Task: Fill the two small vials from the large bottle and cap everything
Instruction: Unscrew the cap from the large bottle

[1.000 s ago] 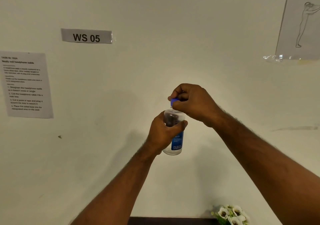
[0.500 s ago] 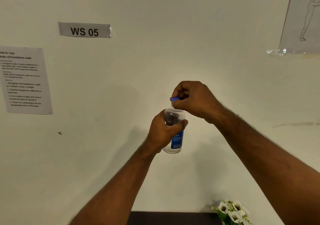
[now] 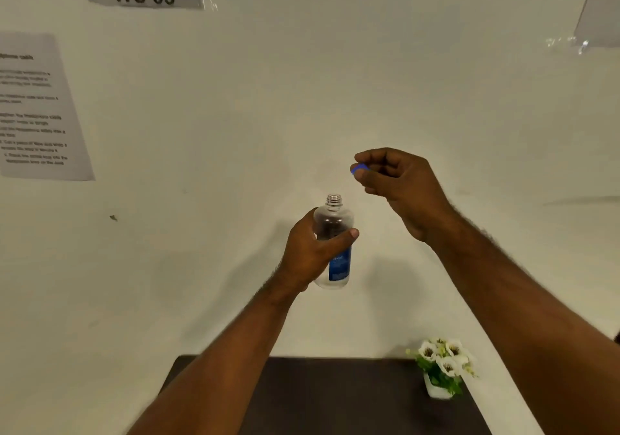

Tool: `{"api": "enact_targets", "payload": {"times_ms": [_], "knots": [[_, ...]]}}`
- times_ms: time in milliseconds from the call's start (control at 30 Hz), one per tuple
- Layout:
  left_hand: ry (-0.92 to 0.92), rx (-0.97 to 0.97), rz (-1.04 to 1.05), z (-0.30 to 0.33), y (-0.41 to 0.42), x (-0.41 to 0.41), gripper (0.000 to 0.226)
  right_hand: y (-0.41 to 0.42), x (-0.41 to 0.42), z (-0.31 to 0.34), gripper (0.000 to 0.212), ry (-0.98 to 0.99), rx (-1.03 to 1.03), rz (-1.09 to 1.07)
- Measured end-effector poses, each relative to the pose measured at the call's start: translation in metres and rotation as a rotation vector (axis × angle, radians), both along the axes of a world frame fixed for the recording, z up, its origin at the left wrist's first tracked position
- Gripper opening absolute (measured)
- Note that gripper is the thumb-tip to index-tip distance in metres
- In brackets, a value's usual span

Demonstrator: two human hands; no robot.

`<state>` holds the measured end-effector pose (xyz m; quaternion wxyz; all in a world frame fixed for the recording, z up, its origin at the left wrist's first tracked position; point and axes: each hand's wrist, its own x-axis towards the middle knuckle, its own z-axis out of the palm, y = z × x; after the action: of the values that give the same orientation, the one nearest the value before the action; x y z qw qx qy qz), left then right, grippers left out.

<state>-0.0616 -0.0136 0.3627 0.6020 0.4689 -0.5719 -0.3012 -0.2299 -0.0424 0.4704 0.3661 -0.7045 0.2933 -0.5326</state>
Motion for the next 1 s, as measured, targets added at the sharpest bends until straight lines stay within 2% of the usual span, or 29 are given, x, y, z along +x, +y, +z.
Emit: {"api": "enact_targets", "payload": {"times_ms": [167,333,433,533,667,800,1000], "knots": [[-0.029,0.073,-0.010,-0.051,0.005,0.008,0.046,-0.004,-0.006,-0.090,0.029,0.010,0.144,-0.057],[-0.056,0.205,-0.024,-0.120,0.016,0.024,0.062,-0.005,-0.007,-0.184,0.030,0.142,0.278,-0.147],[-0.081,0.285,-0.022,-0.162,0.023,0.031,0.069,0.000,-0.005,-0.235,0.025,0.219,0.291,-0.171],[-0.091,0.363,-0.012,-0.203,0.027,0.035,0.069,0.004,-0.005,-0.287,0.026,0.268,0.388,-0.184],[-0.047,0.466,-0.011,-0.254,0.028,0.041,0.072,0.008,-0.006,-0.359,0.039,0.391,0.489,-0.168],[-0.045,0.529,-0.008,-0.292,0.030,0.043,0.074,0.017,-0.005,-0.410,0.048,0.562,0.498,-0.160],[-0.057,0.630,-0.044,-0.347,0.023,0.041,0.077,0.016,0.000,-0.481,0.050,0.693,0.567,-0.154]]}}
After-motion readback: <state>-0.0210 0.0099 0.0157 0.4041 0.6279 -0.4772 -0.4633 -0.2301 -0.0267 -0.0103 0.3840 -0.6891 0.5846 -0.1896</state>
